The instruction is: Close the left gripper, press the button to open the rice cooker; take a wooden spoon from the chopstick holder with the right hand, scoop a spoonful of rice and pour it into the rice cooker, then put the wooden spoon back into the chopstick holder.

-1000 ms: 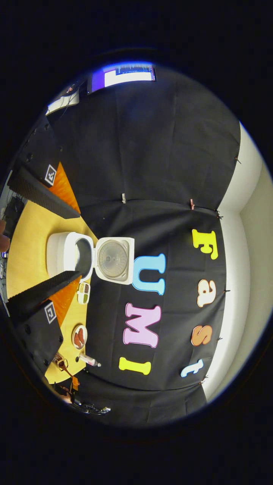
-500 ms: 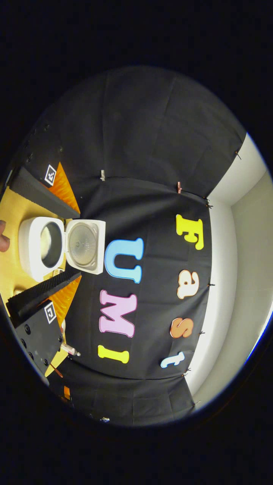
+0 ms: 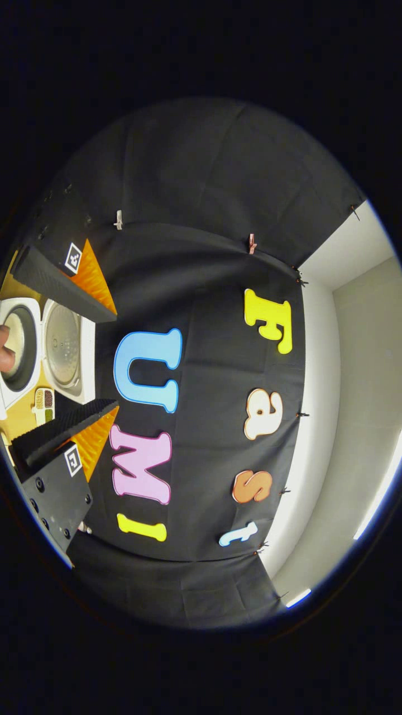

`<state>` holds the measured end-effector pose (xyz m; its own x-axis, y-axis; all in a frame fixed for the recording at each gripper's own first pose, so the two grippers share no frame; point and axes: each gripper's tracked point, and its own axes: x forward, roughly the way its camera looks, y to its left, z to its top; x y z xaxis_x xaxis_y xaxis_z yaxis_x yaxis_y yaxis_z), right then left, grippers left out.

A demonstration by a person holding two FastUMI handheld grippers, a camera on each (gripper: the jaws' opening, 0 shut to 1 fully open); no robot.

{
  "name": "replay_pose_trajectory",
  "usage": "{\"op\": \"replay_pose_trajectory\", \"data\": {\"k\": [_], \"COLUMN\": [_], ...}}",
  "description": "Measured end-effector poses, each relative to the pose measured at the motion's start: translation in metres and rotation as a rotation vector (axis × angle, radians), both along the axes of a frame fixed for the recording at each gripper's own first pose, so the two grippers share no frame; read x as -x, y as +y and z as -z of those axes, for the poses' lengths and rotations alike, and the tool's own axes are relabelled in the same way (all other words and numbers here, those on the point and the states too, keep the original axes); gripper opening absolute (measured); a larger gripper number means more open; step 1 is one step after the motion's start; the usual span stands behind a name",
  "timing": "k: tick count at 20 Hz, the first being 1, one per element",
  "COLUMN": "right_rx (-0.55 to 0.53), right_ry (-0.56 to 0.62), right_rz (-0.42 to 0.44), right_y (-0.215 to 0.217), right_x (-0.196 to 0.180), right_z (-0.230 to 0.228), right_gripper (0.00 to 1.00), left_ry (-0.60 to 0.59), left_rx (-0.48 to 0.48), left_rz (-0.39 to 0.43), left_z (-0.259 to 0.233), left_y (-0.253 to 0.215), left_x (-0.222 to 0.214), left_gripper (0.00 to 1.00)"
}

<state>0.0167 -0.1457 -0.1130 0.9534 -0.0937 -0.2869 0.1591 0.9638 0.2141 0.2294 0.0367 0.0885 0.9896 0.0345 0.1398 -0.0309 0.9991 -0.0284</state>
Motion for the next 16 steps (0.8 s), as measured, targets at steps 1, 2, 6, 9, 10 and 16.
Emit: {"op": "replay_pose_trajectory", "data": {"k": [1, 2, 6, 9, 10, 16], "right_rx": [0.011, 0.019, 0.057, 0.087, 0.09, 0.112], "right_ry": [0.003, 0.006, 0.033, 0.034, 0.037, 0.038], "right_rz": [0.008, 0.012, 0.028, 0.042, 0.046, 0.056], "right_y": [0.002, 0.006, 0.02, 0.031, 0.035, 0.043], "right_x": [0.006, 0.013, 0.032, 0.041, 0.043, 0.05], "right_z": [-0.002, -0.005, -0.006, -0.015, -0.015, -0.021], "right_gripper": [0.98, 0.98, 0.98, 0.99, 0.98, 0.98], "left_ry": [0.016, 0.028, 0.09, 0.14, 0.162, 0.252], "left_rx": [0.001, 0.002, -0.023, -0.03, -0.032, -0.042], "left_rz": [0.001, 0.002, -0.014, -0.024, -0.028, -0.059], "left_z": [0.005, 0.012, 0.042, 0.065, 0.075, 0.113], "left_y": [0.001, 0.003, 0.013, 0.021, 0.024, 0.026], "left_x": [-0.026, -0.048, -0.12, -0.16, -0.172, -0.189], "left_gripper": [0.95, 0.95, 0.95, 0.95, 0.95, 0.96]}}
